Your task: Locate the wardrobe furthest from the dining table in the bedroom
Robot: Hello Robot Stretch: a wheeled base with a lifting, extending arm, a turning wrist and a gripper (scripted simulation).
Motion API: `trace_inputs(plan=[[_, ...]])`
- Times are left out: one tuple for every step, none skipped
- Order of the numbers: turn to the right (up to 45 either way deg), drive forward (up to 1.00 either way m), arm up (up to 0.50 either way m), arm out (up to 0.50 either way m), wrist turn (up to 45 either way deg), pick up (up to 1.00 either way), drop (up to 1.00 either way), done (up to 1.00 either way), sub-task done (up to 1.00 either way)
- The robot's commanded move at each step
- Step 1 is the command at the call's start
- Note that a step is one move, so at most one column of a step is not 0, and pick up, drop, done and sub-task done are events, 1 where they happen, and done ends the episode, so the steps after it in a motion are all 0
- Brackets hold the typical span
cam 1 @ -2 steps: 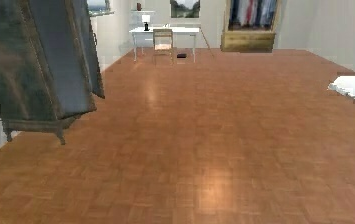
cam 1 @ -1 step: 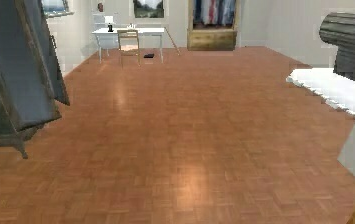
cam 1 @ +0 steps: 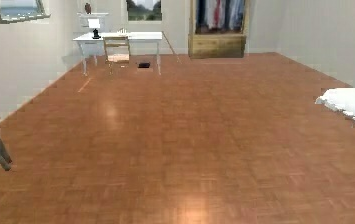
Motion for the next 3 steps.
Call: trace_inputs(plan=[[0.0, 1.0, 0.0, 0.0, 0.0, 0.0, 0.0, 0.0, 0.0], [0.0, 1.0, 0.0, 0.0, 0.0, 0.0, 0.0, 0.0, 0.0], [0.0, 1.0, 0.0, 0.0, 0.0, 0.0, 0.0, 0.0, 0.0]])
